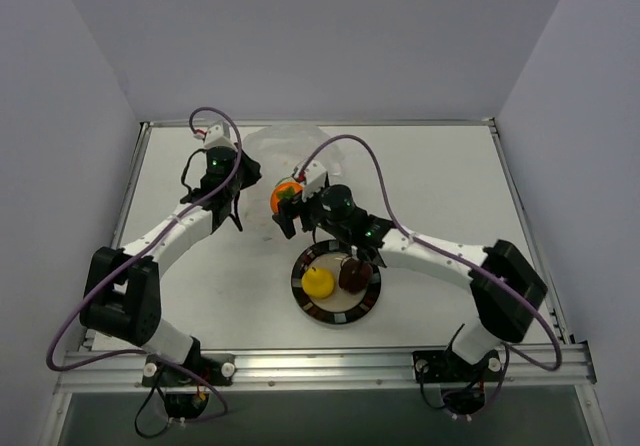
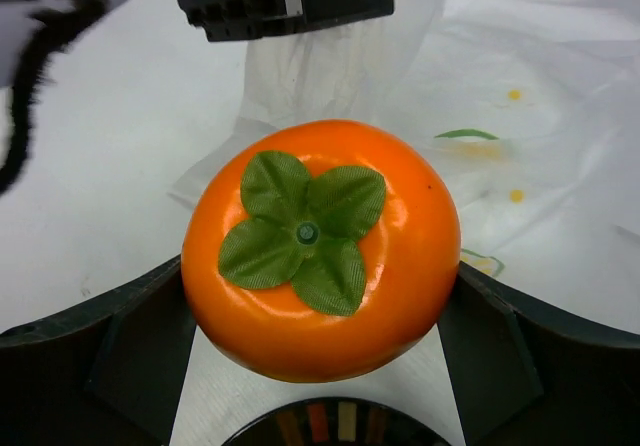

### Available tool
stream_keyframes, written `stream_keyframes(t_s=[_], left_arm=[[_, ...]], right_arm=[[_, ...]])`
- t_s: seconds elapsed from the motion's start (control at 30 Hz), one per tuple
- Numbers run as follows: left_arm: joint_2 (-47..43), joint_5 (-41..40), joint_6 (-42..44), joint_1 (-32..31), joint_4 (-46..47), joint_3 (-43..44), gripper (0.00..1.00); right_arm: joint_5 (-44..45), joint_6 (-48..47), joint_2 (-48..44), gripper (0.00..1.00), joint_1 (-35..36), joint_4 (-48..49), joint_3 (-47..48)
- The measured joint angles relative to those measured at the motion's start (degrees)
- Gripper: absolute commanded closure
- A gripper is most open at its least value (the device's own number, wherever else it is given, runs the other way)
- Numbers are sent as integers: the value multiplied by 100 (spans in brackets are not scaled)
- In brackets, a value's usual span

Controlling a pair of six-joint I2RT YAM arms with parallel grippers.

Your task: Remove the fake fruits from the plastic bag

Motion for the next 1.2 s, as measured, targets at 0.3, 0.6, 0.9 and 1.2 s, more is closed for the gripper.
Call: stream_keyframes(t_s=[0.3,0.6,0.9,1.2], left_arm=[[1021,472,-15,-2,334,986,98],[2068,933,-52,-57,334,1897,98],[2710,975,-48,-179,175,2887,92],[3333,1003,146,-472,-125,3888,45]], right_arm=[[1307,935,-2540,48,1484,-658,-1414],[2702,2535,-3587,48,4079,-1659,-2949],[4087,3268,-2485,49,4406,-1926,-3038],[4483,3488,-2288,48,4030,-1904,-3156]])
